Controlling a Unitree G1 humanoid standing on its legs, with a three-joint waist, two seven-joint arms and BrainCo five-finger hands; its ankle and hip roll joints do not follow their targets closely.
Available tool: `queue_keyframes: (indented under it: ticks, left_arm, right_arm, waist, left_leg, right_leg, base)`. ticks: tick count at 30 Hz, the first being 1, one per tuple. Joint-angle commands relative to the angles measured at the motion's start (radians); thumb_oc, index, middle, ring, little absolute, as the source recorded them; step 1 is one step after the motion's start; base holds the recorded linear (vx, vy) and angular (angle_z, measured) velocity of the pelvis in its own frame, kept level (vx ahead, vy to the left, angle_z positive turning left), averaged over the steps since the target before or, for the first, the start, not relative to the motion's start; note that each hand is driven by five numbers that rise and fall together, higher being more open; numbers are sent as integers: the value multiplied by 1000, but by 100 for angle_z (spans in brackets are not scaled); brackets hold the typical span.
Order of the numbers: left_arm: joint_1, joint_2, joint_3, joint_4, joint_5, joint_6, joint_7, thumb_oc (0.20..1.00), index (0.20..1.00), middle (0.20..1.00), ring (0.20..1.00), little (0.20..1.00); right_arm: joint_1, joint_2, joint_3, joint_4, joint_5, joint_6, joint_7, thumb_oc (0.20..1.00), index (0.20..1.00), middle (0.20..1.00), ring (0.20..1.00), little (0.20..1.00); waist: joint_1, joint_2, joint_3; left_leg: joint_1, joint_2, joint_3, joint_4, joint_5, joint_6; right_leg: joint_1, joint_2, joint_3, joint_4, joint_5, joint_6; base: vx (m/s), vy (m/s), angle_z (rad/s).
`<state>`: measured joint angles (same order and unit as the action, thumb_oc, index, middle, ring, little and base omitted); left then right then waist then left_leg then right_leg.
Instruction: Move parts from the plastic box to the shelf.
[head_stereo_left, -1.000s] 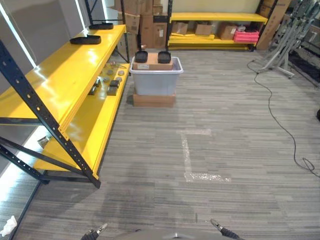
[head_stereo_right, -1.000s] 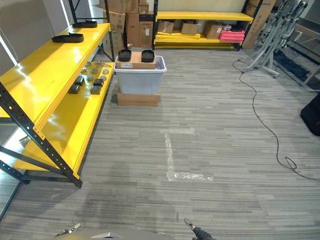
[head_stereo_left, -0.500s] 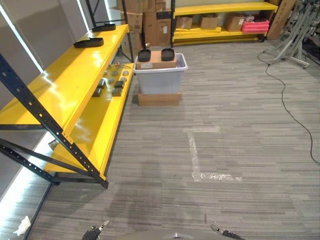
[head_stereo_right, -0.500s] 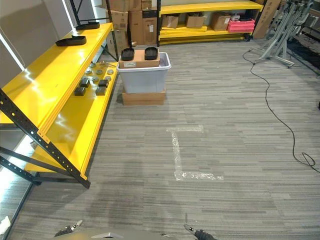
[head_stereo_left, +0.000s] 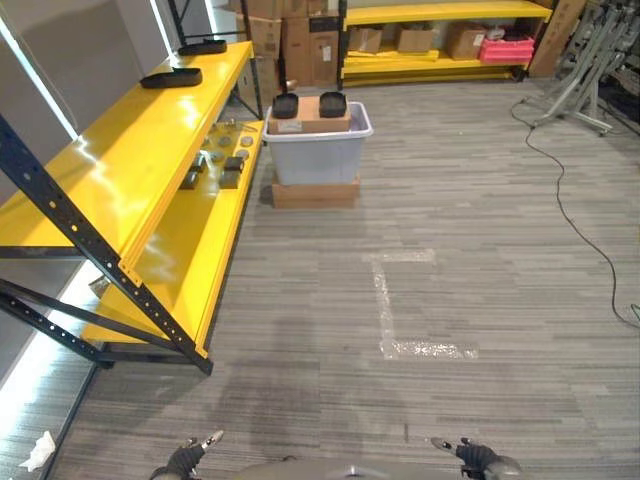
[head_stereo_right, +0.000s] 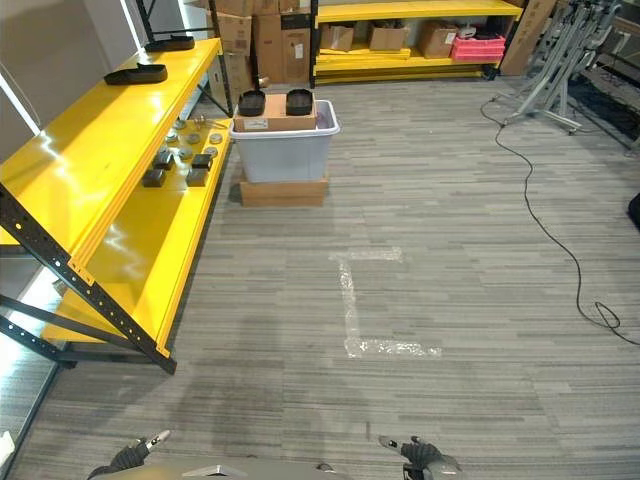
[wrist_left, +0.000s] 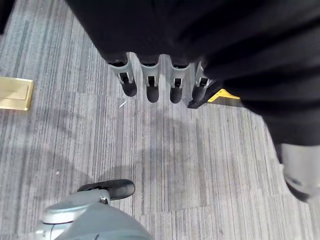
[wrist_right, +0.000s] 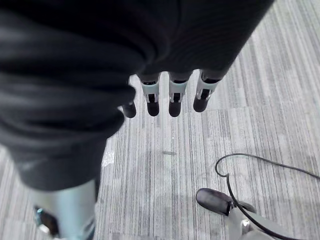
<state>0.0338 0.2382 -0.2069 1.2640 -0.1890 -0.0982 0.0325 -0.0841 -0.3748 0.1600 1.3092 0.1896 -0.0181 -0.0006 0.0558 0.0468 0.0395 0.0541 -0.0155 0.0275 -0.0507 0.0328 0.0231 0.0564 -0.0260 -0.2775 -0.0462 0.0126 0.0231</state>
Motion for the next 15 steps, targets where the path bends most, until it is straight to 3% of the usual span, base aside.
queue_keyframes:
  ticks: [1, 8, 10, 15]
  left_arm:
    - [-65, 75, 15, -9, 62, -26, -3, 1000, 1000, 1000, 1000, 1000]
    - [-64, 105, 21, 7, 108, -30, 14, 1000, 1000, 1000, 1000, 1000]
    - [-53, 103, 74, -45, 61, -58, 55, 1000, 1000, 1000, 1000, 1000]
    - [-57, 100, 76, -46, 54, -68, 70, 1000, 1000, 1000, 1000, 1000]
  right_arm:
    - [-63, -12, 58, 5, -45, -26, -8, 1000, 1000, 1000, 1000, 1000]
    - [-58, -15, 59, 21, -37, -25, 9, 1000, 1000, 1000, 1000, 1000]
    - [-20, -8, 18, -82, 1, -67, -38, 1000, 1000, 1000, 1000, 1000]
    - [-6, 0, 20, -75, -3, -72, -44, 1000, 1000, 1000, 1000, 1000]
  waist:
    - [9, -61, 31]
    - [8, -62, 25]
    - [2, -67, 30]
    - [-4, -72, 30]
  left_leg:
    - [49, 20, -47, -37, -87, -46]
    - [67, 13, -46, -37, -98, -42]
    - [72, 10, -48, -37, -100, -40]
    - [77, 5, -46, -37, -106, -35]
  right_leg:
    - [70, -89, 1, -41, -27, 108]
    - [84, -96, 6, -41, -31, 112]
    - [90, -98, 8, -41, -30, 114]
    - [96, -103, 8, -41, -25, 116]
  base:
    - [26, 28, -14]
    - [32, 22, -8]
    - [33, 33, -2]
    - [11, 13, 0]
